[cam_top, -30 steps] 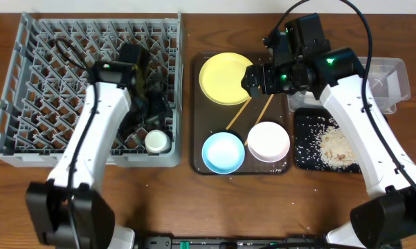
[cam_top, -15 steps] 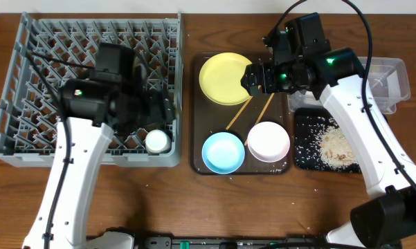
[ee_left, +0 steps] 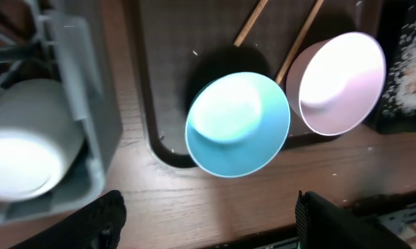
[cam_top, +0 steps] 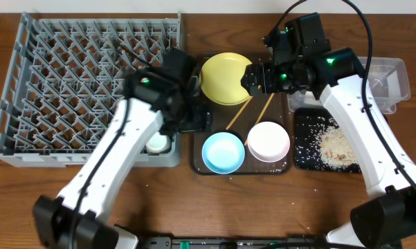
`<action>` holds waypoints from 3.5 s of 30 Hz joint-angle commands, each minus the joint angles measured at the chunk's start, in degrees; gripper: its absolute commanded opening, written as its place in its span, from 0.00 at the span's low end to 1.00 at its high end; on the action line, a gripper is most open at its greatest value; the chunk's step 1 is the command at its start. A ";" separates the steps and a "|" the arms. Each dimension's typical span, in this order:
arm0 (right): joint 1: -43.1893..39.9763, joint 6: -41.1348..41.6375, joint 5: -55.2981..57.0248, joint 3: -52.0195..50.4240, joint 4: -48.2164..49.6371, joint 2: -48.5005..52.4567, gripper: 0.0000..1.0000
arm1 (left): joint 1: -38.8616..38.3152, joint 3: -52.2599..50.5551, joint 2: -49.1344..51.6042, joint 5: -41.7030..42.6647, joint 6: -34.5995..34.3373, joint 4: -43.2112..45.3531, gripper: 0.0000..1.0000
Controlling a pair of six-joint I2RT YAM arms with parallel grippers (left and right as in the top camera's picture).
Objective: Sort waste into correct bins and load items into the dishwasher
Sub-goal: 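Move the left gripper to the blue bowl on the brown tray, then grasp the blue bowl rim with the left gripper and lift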
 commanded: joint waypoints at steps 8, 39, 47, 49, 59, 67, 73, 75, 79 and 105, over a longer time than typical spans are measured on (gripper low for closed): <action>0.26 -0.81 0.35 0.37 -0.22 0.17 0.99 | -3.56 -0.57 7.28 -0.98 -4.48 1.22 0.76; 0.26 -0.83 0.37 0.37 -0.46 0.17 0.99 | -7.91 -8.50 11.67 -11.32 -3.37 10.03 0.64; 0.26 -0.83 0.37 0.37 -0.37 0.17 0.99 | -7.93 -11.06 11.69 -12.92 -3.32 11.26 0.62; 0.28 -0.83 0.37 0.37 -0.24 0.17 0.99 | -7.98 -11.74 11.69 -12.68 -3.34 12.50 0.60; 0.28 -0.81 0.35 0.35 -0.26 0.17 0.99 | -7.98 -17.68 11.96 -8.81 -3.32 19.56 0.57; 0.28 -0.81 0.35 0.37 -0.20 0.17 0.99 | -7.98 -18.34 12.33 -8.83 -3.34 20.15 0.39; 0.28 -0.81 0.35 0.35 0.00 0.17 0.99 | -7.98 -19.67 12.33 -8.83 -4.37 21.84 0.27; 0.26 -0.81 0.35 0.35 0.02 0.17 0.99 | -7.98 -20.11 12.33 -8.83 -4.85 22.27 0.25; 0.26 -0.81 0.37 0.35 0.28 0.17 0.99 | -7.98 -20.15 12.33 -8.83 -4.83 22.43 0.19; -8.35 -0.81 0.35 0.48 1.66 -3.69 0.99 | -6.49 -2.12 -3.15 -47.67 -0.17 12.46 0.08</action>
